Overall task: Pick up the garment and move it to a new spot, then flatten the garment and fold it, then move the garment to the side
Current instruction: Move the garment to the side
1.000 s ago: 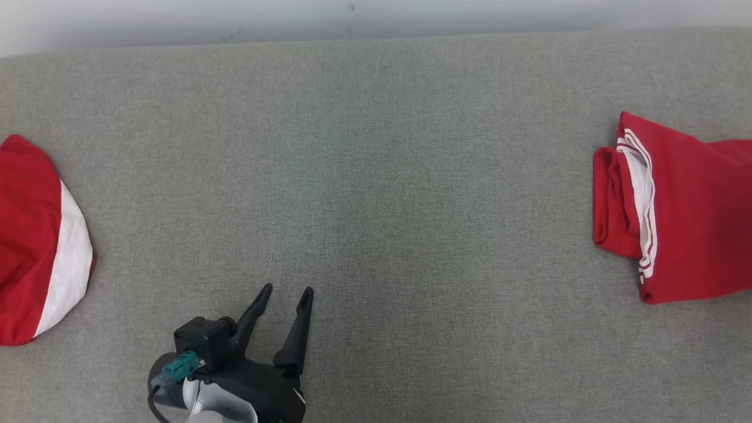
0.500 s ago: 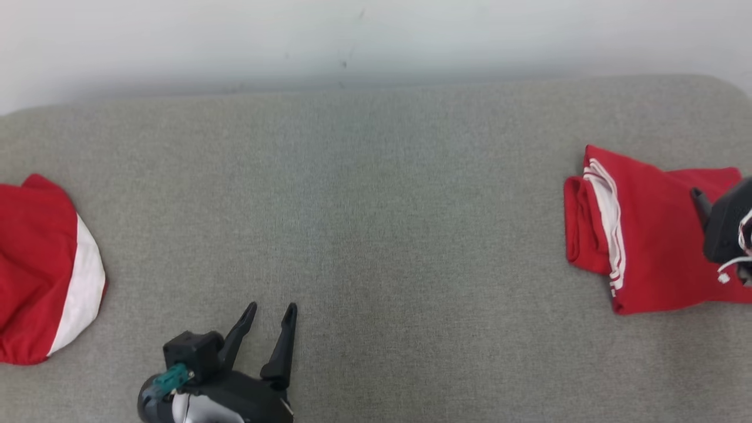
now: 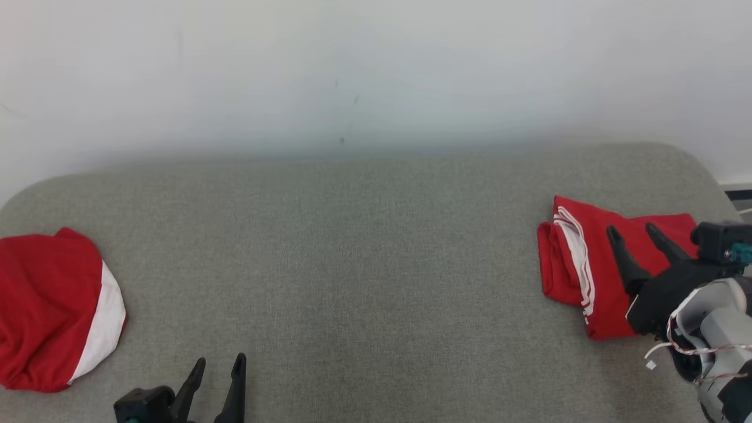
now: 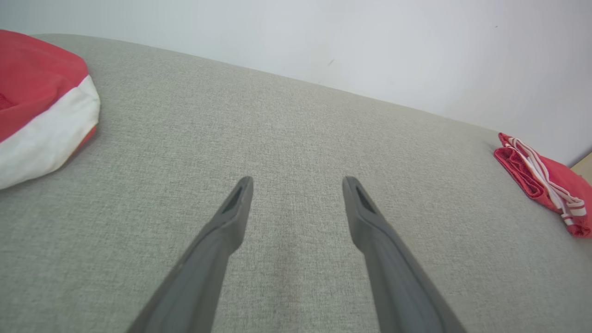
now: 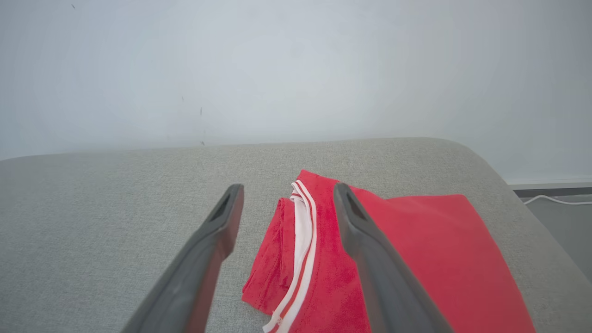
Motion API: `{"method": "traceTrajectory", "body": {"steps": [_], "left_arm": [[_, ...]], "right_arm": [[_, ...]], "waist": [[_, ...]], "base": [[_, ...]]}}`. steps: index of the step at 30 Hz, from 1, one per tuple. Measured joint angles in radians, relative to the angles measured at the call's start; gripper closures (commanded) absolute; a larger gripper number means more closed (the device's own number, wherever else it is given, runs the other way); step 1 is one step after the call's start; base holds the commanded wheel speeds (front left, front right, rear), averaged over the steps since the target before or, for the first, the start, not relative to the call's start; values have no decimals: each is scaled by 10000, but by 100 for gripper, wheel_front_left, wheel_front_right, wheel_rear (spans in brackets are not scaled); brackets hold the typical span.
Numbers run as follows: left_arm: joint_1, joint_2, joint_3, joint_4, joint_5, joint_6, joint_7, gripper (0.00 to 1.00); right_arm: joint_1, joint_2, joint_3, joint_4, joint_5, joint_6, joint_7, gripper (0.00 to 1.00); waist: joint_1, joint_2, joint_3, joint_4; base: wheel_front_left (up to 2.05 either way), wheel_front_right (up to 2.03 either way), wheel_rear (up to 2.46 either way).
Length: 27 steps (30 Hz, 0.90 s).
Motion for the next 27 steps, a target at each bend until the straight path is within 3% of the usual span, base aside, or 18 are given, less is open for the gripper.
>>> {"method": "traceTrajectory", "body": {"steps": [7, 10, 19, 27], "left_arm": [[395, 199, 343, -458, -2, 144, -46, 0], [716, 244, 447, -740, -2, 230, -119, 0], [1323, 568, 966, -1473, 44, 395, -130, 0], [1998, 869, 1427, -2027, 374, 481, -130, 0]], "right_arm": [[1000, -4, -153, -1321, -102, -242, -838, 0], [1577, -10, -198, -2025, -176, -466, -840, 0], [3430, -362, -844, -4362, -746, -1607, -884, 0], [4820, -554, -1705, -5975, -1262, -1954, -888, 0]], "waist": [[1, 0, -522, -79], [0, 0, -675, -107], [2, 1, -889, -215], [2, 1, -895, -346]], "base": [[0, 0, 0], [0, 0, 0], [0, 0, 0], [0, 0, 0]]}}
